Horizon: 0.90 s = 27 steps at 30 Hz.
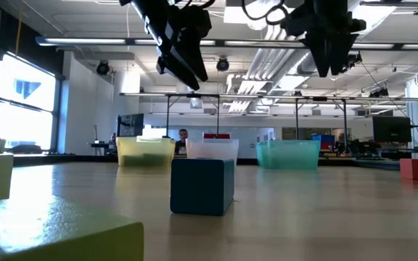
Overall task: Sort & place blocks by color
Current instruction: Put the orange block into the transparent bin
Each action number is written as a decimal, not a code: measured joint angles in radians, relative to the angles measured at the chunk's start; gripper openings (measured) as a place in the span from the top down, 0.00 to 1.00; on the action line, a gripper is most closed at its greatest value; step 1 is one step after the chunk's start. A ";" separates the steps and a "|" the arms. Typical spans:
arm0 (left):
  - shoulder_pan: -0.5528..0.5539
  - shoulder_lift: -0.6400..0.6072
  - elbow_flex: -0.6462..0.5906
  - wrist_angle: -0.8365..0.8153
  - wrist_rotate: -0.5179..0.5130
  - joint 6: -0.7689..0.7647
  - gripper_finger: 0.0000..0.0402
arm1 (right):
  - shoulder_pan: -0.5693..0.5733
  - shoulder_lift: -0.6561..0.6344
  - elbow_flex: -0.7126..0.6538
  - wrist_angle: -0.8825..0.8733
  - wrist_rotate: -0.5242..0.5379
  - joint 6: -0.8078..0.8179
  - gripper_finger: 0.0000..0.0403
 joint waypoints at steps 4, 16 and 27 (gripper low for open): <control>0.000 0.000 0.000 0.000 0.000 0.000 0.39 | 0.039 -0.002 -0.062 -0.001 -0.002 0.043 0.51; 0.000 0.000 0.000 0.004 -0.001 0.000 0.39 | 0.101 -0.121 -0.311 0.019 -0.064 0.187 0.51; 0.000 0.000 0.000 0.004 -0.006 0.000 0.39 | 0.103 -0.349 -0.549 0.248 -0.141 0.324 0.51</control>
